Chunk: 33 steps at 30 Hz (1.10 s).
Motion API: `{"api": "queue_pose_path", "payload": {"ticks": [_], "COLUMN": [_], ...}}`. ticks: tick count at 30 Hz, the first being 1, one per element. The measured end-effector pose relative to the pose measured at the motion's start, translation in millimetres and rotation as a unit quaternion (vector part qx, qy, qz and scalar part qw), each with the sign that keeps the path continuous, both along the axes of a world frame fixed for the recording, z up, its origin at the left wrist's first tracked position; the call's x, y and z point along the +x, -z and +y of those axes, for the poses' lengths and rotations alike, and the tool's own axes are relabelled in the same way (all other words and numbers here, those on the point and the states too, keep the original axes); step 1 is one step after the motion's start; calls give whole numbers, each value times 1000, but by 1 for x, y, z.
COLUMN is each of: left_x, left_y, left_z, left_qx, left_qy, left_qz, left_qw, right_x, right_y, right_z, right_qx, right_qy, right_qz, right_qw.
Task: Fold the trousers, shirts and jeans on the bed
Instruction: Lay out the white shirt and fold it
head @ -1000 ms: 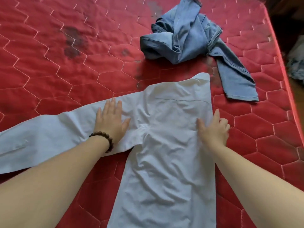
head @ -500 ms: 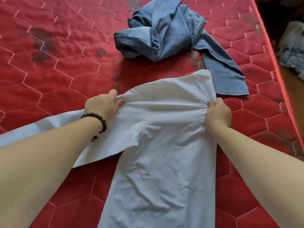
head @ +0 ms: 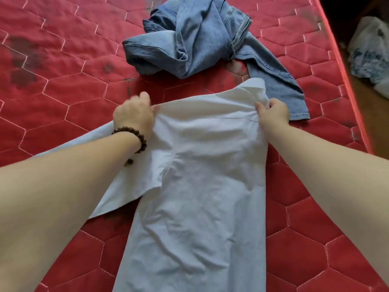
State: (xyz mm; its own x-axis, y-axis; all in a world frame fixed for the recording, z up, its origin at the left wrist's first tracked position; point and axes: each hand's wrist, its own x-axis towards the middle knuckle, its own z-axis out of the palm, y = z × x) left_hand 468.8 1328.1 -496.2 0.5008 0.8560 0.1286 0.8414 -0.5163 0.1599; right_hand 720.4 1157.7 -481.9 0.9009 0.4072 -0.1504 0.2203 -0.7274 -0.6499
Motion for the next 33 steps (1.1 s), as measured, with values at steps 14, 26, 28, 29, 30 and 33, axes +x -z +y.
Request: {"api": "queue_pose_path", "payload": {"ticks": [14,26,28,29,30,33], "left_x": [34,-52,-63,-65,-68,-95], "left_y": [35,21,17,15,14,21], "left_z": [-89,-155,-160,-170,-185,-226], "left_qx": [-91,-125,-89,-86,-99,-139], "left_qy": [181,198,171,176,194,259], "left_qz": [144,207,212,202,186,163], "left_qw": [969,950,958,960,958,942], "right_x": [-43,-132,-138,-152,-174,-248], "right_y": [39,43,36,32,29,28], "right_z": [-3,-128,-137,-137,-137,-147], "right_qx": [-303,-288,-285,-256,-219,-166], "right_qy": [-238,-285,-236,-238,-262,-372], "right_qz": [-219,-233,-239,-242,-242,-217], "right_qw": [896,884,898,905,908,887]}}
